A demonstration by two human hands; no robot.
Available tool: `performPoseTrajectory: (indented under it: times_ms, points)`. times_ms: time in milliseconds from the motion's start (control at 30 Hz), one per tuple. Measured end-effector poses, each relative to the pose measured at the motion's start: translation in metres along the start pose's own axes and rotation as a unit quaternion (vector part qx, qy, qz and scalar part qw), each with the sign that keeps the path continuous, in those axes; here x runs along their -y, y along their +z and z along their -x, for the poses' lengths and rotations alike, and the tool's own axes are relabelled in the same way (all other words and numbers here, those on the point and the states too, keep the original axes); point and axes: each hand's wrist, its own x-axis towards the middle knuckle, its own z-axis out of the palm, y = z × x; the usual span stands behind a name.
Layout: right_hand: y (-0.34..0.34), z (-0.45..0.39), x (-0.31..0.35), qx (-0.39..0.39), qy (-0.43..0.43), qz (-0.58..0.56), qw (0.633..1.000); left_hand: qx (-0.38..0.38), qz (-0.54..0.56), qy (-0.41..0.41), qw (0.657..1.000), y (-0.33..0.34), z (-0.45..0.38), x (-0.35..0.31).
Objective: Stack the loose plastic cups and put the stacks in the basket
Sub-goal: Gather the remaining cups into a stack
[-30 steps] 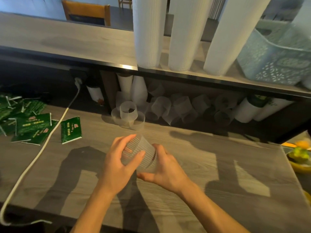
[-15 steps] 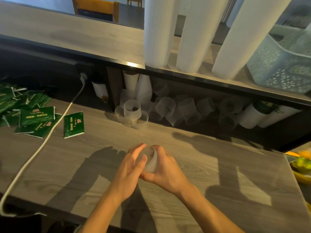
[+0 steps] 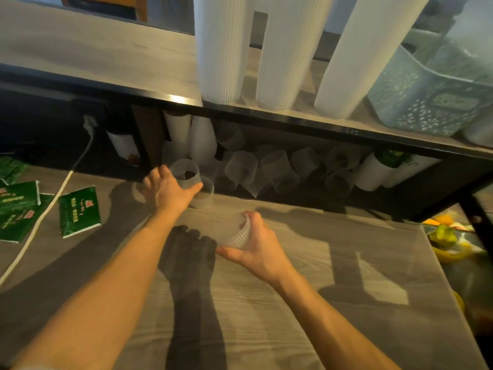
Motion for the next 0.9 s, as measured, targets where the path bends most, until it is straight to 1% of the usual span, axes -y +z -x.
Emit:
performPoseTrajectory:
  times_ms: [100, 167, 300, 400, 500, 600, 733, 800, 900]
  points:
    - [-0.002, -0.001, -0.001, -0.003, 0.017, -0.013, 1.0, -0.018, 0.005, -0.02, 1.0, 0.015, -0.009, 0.001]
    - [-0.007, 0.0, -0.003, -0.012, 0.022, -0.021, 0.999, -0.046, 0.059, -0.017, 0.997, 0.019, -0.008, 0.002]
    - [-0.018, 0.0, -0.006, -0.036, 0.019, -0.035, 0.999, -0.074, 0.17, 0.028, 0.982, 0.012, 0.007, 0.001]
    - [-0.022, -0.001, -0.004, -0.043, 0.016, -0.028, 0.999, -0.083, 0.208, 0.071, 0.972, -0.006, 0.031, -0.002]
    - [-0.027, -0.001, -0.002, -0.046, 0.017, -0.035, 0.998, -0.06, 0.239, 0.117, 0.962, -0.027, 0.056, 0.002]
    - [-0.037, -0.001, 0.003, -0.046, 0.012, -0.056, 0.997, -0.032, 0.312, 0.165, 0.935, -0.045, 0.079, 0.011]
    - [-0.046, 0.001, 0.009, -0.04, 0.007, -0.051, 0.998, -0.06, 0.328, 0.145, 0.932, -0.06, 0.103, 0.017]
    - [-0.047, 0.004, 0.009, -0.04, 0.0, -0.038, 0.998, -0.058, 0.317, 0.14, 0.936, -0.062, 0.11, 0.02]
    - [-0.049, 0.01, 0.009, -0.029, -0.037, 0.008, 0.999, -0.039, 0.289, 0.165, 0.942, -0.06, 0.114, 0.027]
